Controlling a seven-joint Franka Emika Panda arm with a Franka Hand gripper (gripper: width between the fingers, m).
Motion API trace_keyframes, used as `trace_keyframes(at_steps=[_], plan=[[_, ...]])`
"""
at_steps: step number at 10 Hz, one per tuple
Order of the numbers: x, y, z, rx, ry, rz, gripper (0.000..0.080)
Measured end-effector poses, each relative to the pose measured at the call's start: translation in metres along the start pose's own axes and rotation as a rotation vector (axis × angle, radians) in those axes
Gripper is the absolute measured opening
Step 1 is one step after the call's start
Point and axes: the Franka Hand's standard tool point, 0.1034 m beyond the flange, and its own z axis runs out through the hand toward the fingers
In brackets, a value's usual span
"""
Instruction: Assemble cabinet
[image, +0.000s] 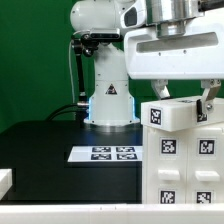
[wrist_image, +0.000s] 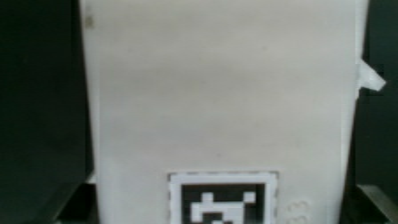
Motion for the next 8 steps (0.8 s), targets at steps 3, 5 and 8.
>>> trace_keyframes(at_steps=[3, 5, 8], plan=[[0.0046, 0.0011, -0.0011, 0.023, -0.039, 0.356, 0.0554], [0.0039, 0.0012, -0.0005, 0.035, -0.065, 0.523, 0.0555], [0.0019, 0.0023, -0.0001, 0.056, -0.073, 0.628, 0.0563]])
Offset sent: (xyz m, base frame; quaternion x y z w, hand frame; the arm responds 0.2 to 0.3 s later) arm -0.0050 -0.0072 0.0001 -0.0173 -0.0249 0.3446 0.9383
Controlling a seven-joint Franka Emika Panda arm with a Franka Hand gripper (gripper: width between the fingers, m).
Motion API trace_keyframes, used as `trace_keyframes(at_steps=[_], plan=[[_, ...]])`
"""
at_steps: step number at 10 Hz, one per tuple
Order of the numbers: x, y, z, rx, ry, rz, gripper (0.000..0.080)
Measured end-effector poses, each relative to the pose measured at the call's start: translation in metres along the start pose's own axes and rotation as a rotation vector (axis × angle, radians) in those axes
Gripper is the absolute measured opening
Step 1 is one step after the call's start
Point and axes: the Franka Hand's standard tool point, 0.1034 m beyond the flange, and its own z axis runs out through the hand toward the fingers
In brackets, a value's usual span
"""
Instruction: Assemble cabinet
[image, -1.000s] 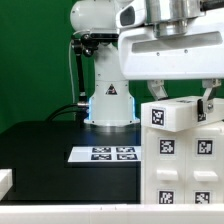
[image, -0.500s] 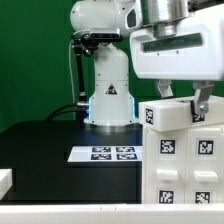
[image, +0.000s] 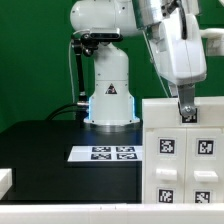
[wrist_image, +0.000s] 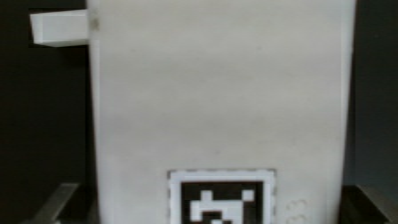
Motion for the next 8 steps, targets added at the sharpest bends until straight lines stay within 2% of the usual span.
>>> trace_keyframes(at_steps=[1, 2, 3, 4, 6, 7, 8], plan=[[0.0, 0.0, 0.0, -0.001, 0.0, -0.001, 0.0563], [-0.001, 0.0, 0.001, -0.001, 0.0, -0.002, 0.0632], [-0.002, 0.002, -0.001, -0.011, -0.002, -0.022, 0.0646], [-0.006, 0.006, -0.008, -0.03, -0.011, -0.05, 0.0646], [-0.014, 0.004, -0.033, -0.052, -0.034, -0.158, 0.0649], [-0.016, -0.001, -0.037, -0.039, -0.035, -0.196, 0.0649], [-0.015, 0.002, -0.033, -0.045, -0.034, -0.22, 0.0649]])
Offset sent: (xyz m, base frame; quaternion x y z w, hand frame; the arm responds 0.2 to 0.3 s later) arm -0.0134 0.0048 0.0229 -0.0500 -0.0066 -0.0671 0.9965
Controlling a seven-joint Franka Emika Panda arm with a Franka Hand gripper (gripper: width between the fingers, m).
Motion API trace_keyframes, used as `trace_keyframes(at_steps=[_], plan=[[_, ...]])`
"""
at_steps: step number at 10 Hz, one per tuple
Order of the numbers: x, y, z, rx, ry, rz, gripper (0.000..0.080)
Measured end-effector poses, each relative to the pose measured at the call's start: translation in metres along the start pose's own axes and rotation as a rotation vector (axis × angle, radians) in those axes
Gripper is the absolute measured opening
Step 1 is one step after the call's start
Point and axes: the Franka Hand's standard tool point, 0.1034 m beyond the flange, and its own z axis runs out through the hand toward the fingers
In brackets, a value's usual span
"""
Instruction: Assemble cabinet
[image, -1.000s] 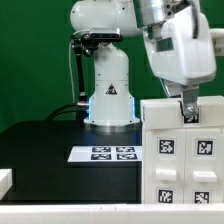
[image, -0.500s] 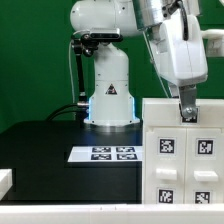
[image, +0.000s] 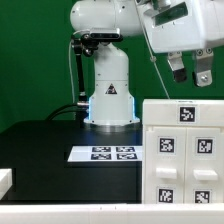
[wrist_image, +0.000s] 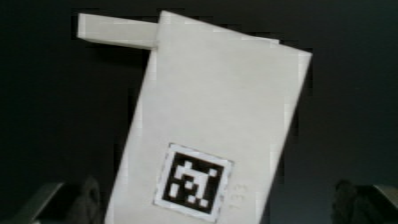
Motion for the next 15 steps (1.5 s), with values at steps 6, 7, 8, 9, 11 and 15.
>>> trace_keyframes(at_steps=[6, 7, 8, 9, 11, 15], plan=[[-0.013, -0.002, -0.001, -0.043, 0.026, -0.74, 0.0649], [-0.018, -0.005, 0.001, -0.035, 0.032, -0.895, 0.0649], [-0.018, -0.004, 0.001, -0.037, 0.03, -0.949, 0.0649], [-0.016, -0.004, 0.001, -0.039, 0.03, -1.036, 0.0649], [-0.015, -0.004, 0.002, -0.047, 0.031, -1.175, 0.0649], [-0.011, -0.003, 0.006, -0.16, 0.07, -1.835, 0.0649]])
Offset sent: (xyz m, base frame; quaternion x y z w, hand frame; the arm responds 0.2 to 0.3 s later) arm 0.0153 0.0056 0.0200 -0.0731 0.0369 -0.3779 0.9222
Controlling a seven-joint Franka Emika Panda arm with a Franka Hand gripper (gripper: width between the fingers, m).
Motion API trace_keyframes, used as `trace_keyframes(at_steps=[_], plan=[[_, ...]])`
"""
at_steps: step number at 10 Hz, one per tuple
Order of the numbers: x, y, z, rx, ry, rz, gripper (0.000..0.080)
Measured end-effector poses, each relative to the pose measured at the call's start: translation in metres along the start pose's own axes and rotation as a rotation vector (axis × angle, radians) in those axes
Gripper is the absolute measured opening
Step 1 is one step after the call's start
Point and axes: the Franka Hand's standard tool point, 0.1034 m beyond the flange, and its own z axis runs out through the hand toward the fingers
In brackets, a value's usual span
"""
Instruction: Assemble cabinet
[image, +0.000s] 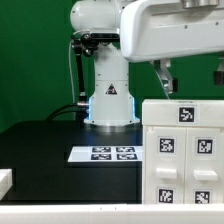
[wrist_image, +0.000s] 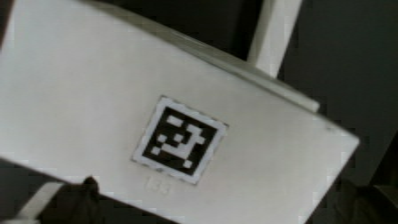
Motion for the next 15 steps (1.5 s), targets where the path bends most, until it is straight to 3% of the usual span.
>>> trace_keyframes(at_steps=[1, 4, 6, 9, 15], plan=[[0.003, -0.005, 0.0, -0.014, 0.005, -0.071, 0.0649], [0.001, 0.0, 0.0, -0.018, 0.001, -0.249, 0.0649], [0.003, 0.002, 0.002, -0.074, -0.021, -0.558, 0.0649], [0.0, 0.003, 0.009, -0.108, -0.084, -0.881, 0.0649], [-0.004, 0.004, 0.024, -0.1, -0.112, -0.921, 0.0649]])
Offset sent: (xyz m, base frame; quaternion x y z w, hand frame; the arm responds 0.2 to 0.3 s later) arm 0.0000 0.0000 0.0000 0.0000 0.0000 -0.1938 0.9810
